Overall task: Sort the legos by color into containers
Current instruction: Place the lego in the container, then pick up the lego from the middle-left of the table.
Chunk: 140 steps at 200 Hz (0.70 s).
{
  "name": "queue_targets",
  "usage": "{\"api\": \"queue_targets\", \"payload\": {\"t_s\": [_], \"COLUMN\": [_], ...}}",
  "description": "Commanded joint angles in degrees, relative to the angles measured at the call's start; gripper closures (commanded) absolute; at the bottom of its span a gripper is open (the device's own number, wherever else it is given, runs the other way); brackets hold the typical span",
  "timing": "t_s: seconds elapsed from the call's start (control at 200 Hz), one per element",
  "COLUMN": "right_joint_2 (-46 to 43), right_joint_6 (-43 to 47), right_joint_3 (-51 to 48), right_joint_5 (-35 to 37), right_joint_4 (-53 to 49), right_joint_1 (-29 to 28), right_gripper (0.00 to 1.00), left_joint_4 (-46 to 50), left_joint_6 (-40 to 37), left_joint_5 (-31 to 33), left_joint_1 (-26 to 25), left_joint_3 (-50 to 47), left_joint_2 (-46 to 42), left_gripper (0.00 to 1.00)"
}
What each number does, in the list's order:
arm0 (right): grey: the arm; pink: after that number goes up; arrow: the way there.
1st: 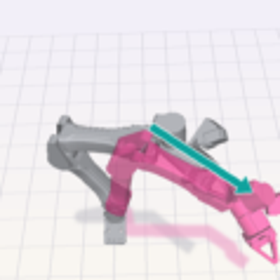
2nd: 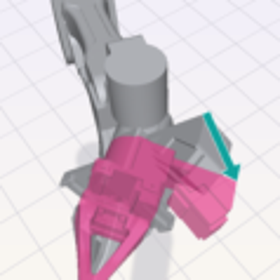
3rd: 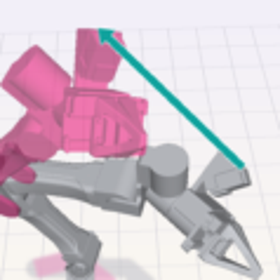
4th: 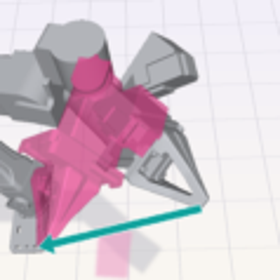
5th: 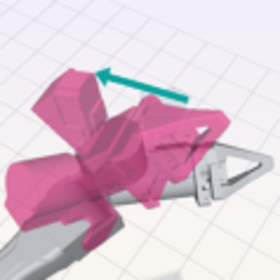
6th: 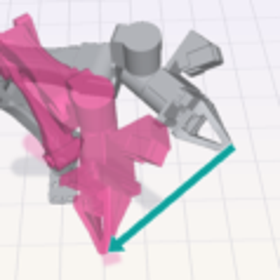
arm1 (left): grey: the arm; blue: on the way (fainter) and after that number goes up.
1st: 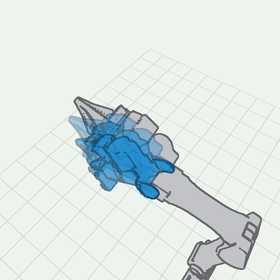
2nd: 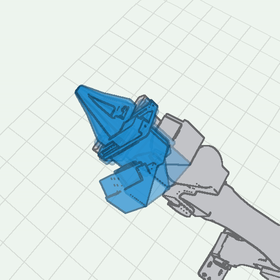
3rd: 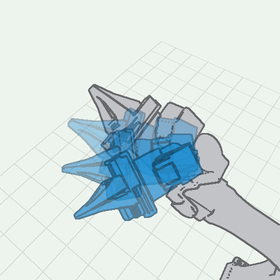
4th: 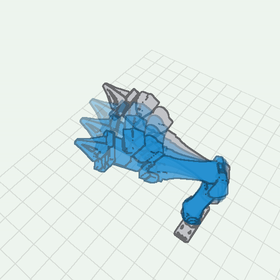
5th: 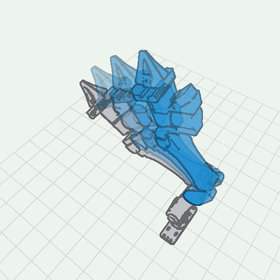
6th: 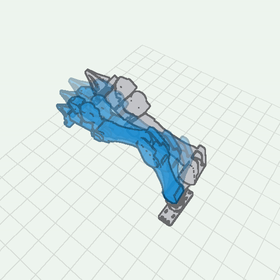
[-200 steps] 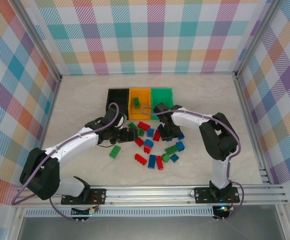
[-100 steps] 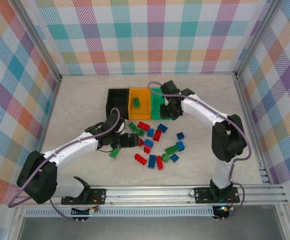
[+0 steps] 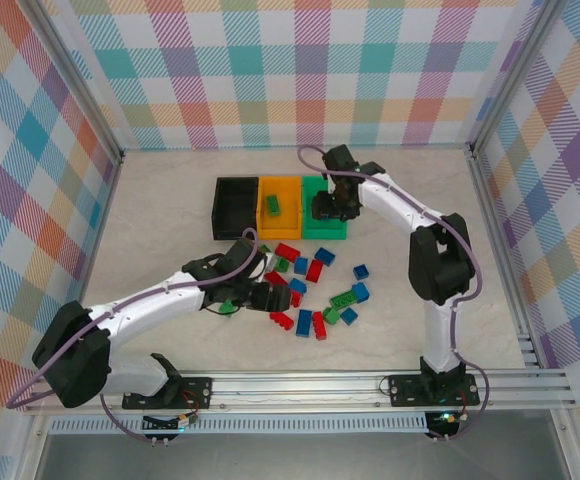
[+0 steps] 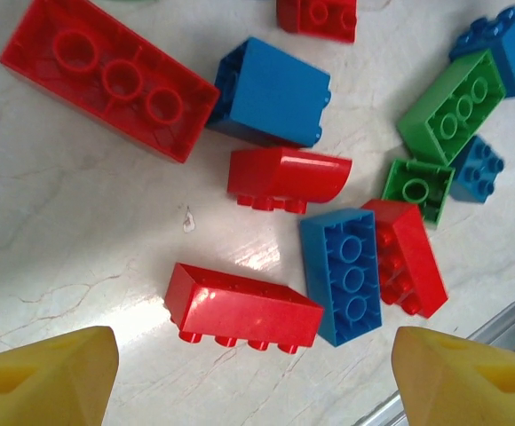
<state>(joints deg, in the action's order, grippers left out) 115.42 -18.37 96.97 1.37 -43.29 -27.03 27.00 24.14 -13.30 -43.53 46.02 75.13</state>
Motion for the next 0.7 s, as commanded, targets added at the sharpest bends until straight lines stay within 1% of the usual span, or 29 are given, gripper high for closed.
{"api": "queue_targets", "payload": {"t_s": [0.0,0.12,0.17,0.235,0.35,0.555,0.695], "right_joint_2": [-6.43,-11.89,-14.01,-16.40,-19.49,-20.76,-20.84], "right_joint_6": [-0.95,-1.31,-1.54,-1.84,-2.30,-3.31,-3.69], "right_joint_3": [-6.00,-13.55,-16.14,-19.16,-23.30,-25.78,-25.86], "right_joint_5": [-1.33,-0.30,0.43,1.30,2.06,1.23,0.94], "right_joint_4": [1.59,3.15,3.46,3.78,4.56,5.75,6.21], "right_joint_1": [-0.33,-0.31,-0.34,-0.31,-0.26,-0.32,-0.27], "right_gripper": [0.44,0.44,0.43,0.43,0.43,0.43,0.43], "left_joint_4": [3.10,5.64,6.17,5.67,4.09,2.55,5.28], "left_joint_6": [-3.61,-4.92,-4.72,-4.35,-2.24,0.01,-0.54], "left_joint_5": [1.32,3.05,2.66,1.96,2.88,3.26,5.48], "left_joint_1": [-2.17,-4.00,-4.27,-4.79,-5.12,-5.34,-6.45], "left_joint_3": [2.29,4.28,4.75,4.41,3.31,4.49,6.82], "left_joint_2": [2.26,5.55,6.83,7.76,9.17,11.96,14.87], "left_gripper": [0.21,0.21,0.22,0.23,0.23,0.23,0.23]}}
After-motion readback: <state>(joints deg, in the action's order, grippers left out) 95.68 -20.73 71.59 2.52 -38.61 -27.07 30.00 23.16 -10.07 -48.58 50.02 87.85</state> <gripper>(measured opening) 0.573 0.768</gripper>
